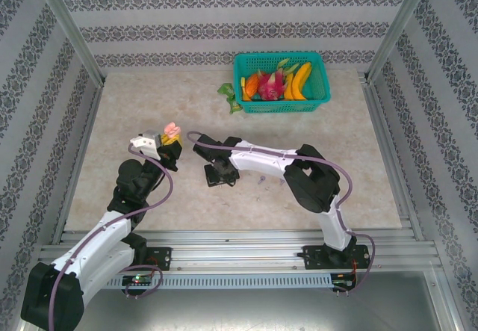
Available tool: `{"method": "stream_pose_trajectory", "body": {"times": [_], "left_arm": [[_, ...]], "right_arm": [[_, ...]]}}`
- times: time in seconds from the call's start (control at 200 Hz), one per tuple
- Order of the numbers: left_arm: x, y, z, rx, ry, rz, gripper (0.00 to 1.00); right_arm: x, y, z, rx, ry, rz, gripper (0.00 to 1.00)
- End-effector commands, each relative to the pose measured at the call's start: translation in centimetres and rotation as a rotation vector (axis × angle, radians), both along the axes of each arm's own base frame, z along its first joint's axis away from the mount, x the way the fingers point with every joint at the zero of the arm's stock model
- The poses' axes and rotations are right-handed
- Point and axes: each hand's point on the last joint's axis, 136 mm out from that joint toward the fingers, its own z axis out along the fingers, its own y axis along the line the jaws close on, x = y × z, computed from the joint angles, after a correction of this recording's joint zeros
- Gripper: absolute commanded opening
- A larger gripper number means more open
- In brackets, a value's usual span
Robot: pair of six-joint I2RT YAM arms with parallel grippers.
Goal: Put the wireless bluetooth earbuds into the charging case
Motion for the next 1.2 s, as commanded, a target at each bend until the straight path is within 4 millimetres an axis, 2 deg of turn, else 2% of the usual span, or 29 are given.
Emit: {"method": "stream_pose_trajectory", "body": {"times": [0.0, 0.14, 0.355, 0.645, 0.919, 1.194], "left_arm": [[0.1, 0.4, 1.5, -0.029, -0.043, 0.015, 0.00], [0.1, 0.4, 1.6, -0.029, -0.045, 0.013, 0.00], [0.2, 0.4, 1.6, -0.031, -0.043, 0.013, 0.00], [0.2, 0.4, 1.7, -0.034, -0.046, 0.015, 0.00], [0.3, 0.4, 1.7, -0.037, -0.046, 0.016, 0.00], [0.4, 0.4, 1.8, -0.037, -0.047, 0.016, 0.00]], "right_arm": [[0.6, -1.2, 0.8, -0.022, -0.042, -0.036, 0.42], [0.5, -1.5, 0.6, -0.031, -0.039, -0.036, 0.42], [0.4, -0.6, 0.4, -0.023, -0.032, -0.011, 0.42], [0.6, -0.2, -1.1, -0.084, -0.013, 0.036, 0.41], [0.2, -0.6, -2.4, -0.135, 0.006, 0.052, 0.38], [-0.3, -0.5, -3.0, -0.161, 0.010, 0.067, 0.36]]}}
